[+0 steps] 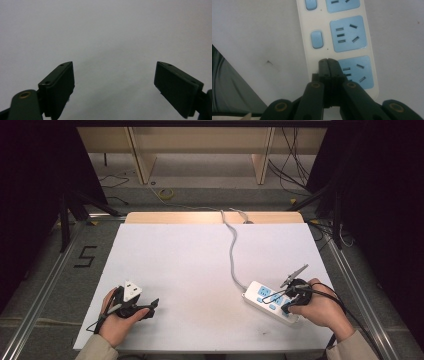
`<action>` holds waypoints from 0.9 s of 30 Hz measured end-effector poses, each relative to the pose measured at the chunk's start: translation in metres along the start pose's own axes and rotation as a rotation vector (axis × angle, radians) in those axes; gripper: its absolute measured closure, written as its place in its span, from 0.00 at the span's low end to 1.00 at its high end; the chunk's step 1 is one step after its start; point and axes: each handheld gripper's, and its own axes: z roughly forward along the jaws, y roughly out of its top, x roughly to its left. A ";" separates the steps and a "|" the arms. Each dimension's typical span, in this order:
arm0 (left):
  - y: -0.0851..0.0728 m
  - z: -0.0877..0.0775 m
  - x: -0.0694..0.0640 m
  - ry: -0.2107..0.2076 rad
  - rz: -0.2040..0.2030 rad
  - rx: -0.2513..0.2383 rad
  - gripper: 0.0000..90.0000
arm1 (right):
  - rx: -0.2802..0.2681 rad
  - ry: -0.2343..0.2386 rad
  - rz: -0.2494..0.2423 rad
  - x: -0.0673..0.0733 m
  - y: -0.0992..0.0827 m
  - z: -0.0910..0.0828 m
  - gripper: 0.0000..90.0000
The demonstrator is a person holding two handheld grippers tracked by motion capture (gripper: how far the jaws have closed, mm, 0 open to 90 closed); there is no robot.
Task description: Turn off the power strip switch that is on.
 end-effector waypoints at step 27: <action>0.000 0.000 0.000 -0.001 0.000 0.001 0.18 | 0.035 -0.020 -0.005 0.003 0.001 0.003 1.00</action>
